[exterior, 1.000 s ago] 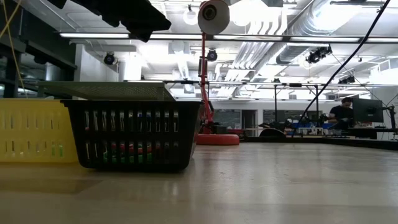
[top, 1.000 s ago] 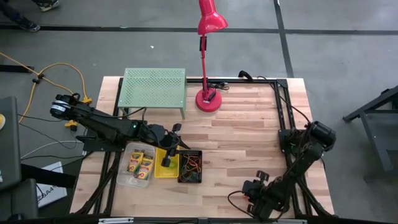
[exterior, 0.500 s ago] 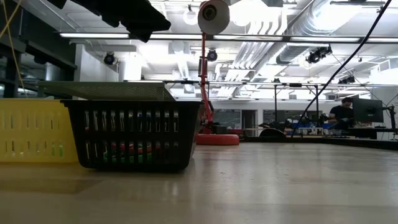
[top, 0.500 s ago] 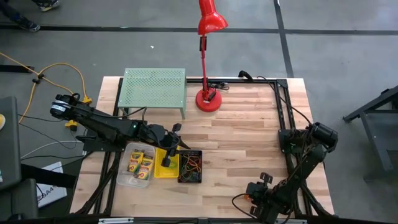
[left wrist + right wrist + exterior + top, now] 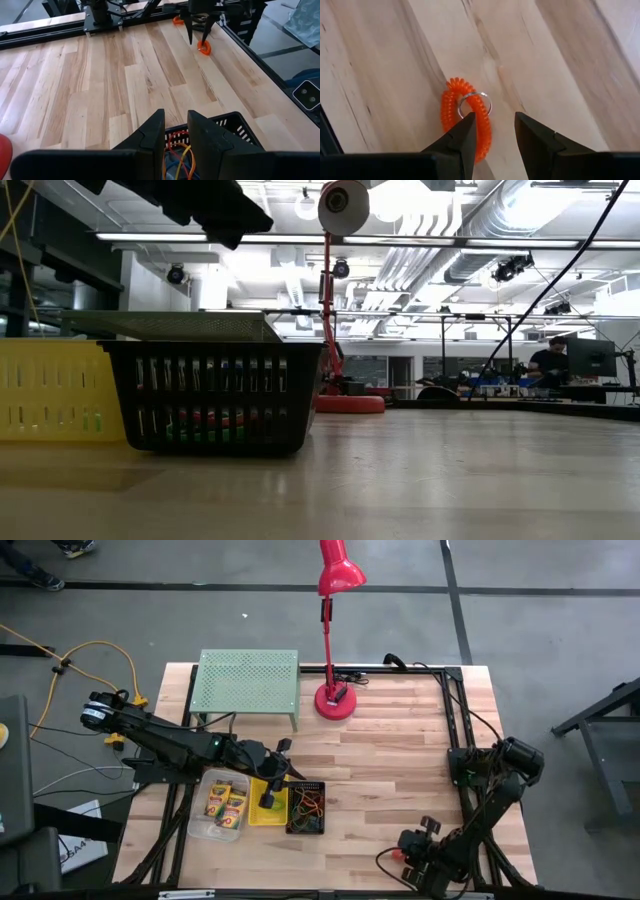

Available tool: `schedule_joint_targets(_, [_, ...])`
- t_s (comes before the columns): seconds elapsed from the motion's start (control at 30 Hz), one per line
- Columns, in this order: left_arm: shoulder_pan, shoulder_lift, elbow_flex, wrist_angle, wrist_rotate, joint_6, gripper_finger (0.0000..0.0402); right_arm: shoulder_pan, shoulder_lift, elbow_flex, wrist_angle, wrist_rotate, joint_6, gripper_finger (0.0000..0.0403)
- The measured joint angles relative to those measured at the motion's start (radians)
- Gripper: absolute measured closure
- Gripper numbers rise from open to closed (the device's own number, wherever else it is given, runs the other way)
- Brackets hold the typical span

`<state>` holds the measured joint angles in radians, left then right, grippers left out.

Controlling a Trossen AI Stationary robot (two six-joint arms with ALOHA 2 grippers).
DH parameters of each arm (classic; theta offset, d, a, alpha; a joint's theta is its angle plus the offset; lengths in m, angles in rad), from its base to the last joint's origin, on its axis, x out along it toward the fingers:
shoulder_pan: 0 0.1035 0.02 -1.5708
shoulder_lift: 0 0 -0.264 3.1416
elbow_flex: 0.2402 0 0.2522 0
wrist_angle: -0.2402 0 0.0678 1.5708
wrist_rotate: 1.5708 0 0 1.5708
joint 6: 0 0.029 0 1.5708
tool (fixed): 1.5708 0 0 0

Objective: Pick & Place Office Desk Supplies
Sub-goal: Put the orange spring keychain into the yellow bin

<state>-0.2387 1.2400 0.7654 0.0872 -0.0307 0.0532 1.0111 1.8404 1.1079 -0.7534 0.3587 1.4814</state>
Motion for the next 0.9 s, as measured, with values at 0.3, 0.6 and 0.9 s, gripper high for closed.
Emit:
schedule_joint_targets(0.3, [0.0,0.0,0.0,0.0,0.0,0.0,0.0323,0.005,0.0,-0.01,0.012,-0.001,0.009,0.028])
schedule_joint_targets(0.6, [0.0,0.0,0.0,-0.001,0.0,0.0,0.0323,0.017,0.0,-0.056,0.105,0.007,0.019,0.028])
schedule_joint_targets(0.9, [0.0,0.0,0.0,-0.003,0.0,0.0,0.0323,0.015,0.0,-0.069,0.112,0.01,0.015,0.0283])
